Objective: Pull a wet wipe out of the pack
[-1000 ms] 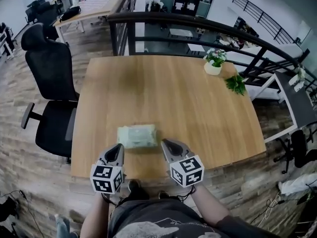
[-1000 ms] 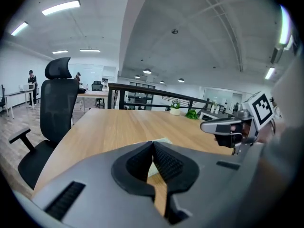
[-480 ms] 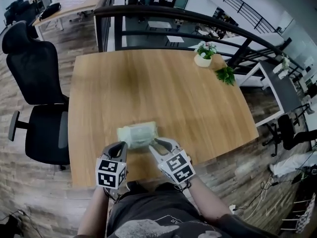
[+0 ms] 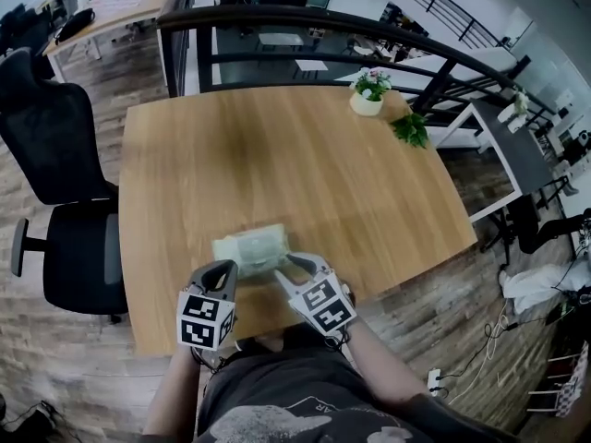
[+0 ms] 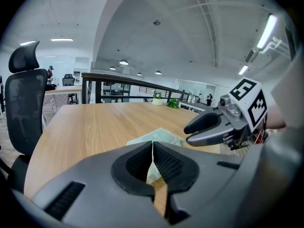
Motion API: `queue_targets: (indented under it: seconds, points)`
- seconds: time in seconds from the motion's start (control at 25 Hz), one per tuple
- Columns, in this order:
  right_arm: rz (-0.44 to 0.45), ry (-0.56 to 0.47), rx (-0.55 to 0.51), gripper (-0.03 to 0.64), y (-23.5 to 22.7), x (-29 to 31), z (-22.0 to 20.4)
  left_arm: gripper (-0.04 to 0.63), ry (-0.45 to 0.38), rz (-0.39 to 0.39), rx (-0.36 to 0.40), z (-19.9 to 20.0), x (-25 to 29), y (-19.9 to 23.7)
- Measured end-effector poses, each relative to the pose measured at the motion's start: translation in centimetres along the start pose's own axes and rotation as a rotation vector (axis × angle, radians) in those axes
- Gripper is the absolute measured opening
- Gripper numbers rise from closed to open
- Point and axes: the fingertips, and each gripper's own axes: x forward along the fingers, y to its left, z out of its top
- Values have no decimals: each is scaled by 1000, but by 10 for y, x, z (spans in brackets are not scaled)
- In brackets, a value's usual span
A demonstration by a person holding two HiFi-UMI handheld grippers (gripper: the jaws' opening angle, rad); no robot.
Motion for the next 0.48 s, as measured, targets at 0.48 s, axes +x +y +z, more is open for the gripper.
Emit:
queue_targets:
  seconds: [0.48]
  points:
    - [100,71,-41,98,-15,21,-14,15,36,18,22,6,15,-6]
